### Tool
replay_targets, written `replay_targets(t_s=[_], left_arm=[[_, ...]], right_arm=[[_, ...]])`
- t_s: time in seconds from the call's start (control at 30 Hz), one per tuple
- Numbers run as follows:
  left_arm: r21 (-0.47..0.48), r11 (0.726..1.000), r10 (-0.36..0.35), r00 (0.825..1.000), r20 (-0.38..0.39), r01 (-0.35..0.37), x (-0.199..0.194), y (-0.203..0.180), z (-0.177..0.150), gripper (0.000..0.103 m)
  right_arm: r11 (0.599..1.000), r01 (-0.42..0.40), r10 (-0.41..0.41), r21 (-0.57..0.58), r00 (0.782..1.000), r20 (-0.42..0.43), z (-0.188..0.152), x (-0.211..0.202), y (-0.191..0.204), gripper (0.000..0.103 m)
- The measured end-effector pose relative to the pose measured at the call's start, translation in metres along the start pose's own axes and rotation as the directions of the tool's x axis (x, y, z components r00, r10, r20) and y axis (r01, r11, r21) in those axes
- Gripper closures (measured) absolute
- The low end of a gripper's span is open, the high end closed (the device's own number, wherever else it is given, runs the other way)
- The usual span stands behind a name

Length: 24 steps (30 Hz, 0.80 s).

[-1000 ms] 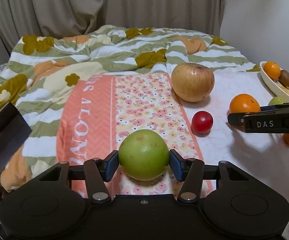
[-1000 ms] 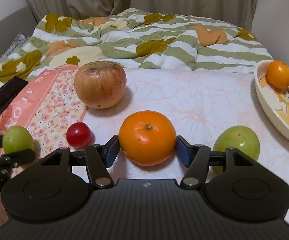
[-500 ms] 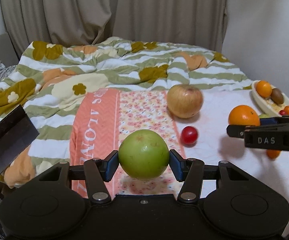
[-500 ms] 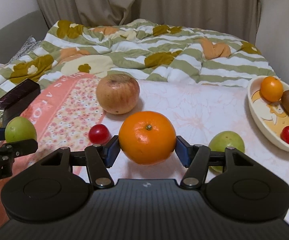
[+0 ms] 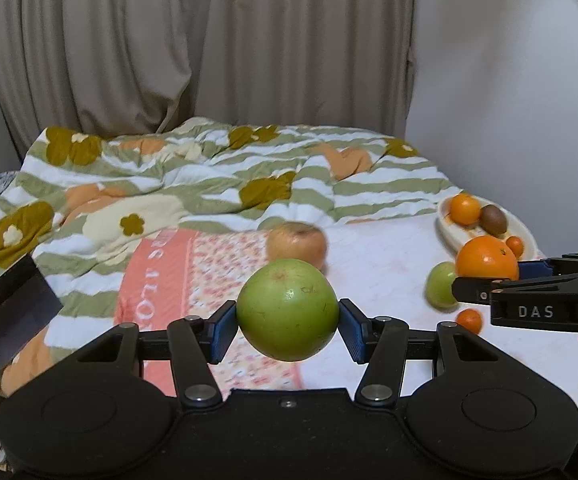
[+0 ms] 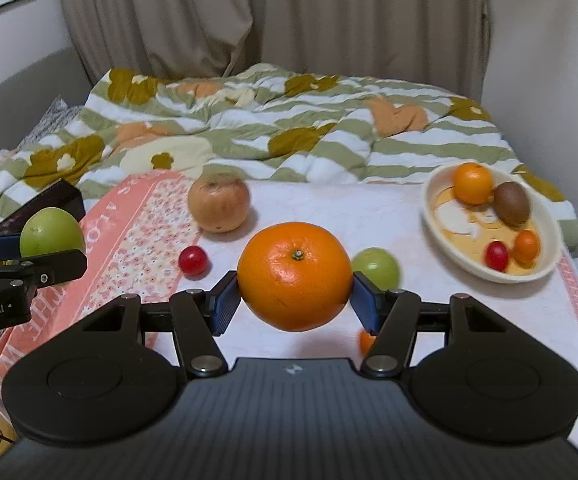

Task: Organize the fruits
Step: 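Carry the pomelo and orange to the duck bowl and lower them in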

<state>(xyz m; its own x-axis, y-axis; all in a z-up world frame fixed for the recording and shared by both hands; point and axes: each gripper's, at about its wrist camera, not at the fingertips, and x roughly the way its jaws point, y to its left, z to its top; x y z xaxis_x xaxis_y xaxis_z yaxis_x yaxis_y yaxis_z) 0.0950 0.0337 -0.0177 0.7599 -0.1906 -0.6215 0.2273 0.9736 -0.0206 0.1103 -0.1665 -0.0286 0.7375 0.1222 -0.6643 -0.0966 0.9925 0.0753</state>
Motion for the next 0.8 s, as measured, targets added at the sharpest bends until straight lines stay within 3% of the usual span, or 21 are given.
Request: replay_targets(t_s=[0.4,0.8], left_arm=[[-0.008,1.0,0.016,0.999,0.045,-0.015,-0.005,-0.088,0.032,0.045],[-0.042,0.998,0.053,0.998,0.038,-0.052,0.029,-0.188,0.05,0.045]], right_arm=[[1.0,-0.007,0.007,0.002,1.0,0.029,0.013,-0.045,-0.099,0.028],[0.999,-0.03,0.031,-0.028,0.999,0.038,0.03,-0.032,-0.221,0.028]])
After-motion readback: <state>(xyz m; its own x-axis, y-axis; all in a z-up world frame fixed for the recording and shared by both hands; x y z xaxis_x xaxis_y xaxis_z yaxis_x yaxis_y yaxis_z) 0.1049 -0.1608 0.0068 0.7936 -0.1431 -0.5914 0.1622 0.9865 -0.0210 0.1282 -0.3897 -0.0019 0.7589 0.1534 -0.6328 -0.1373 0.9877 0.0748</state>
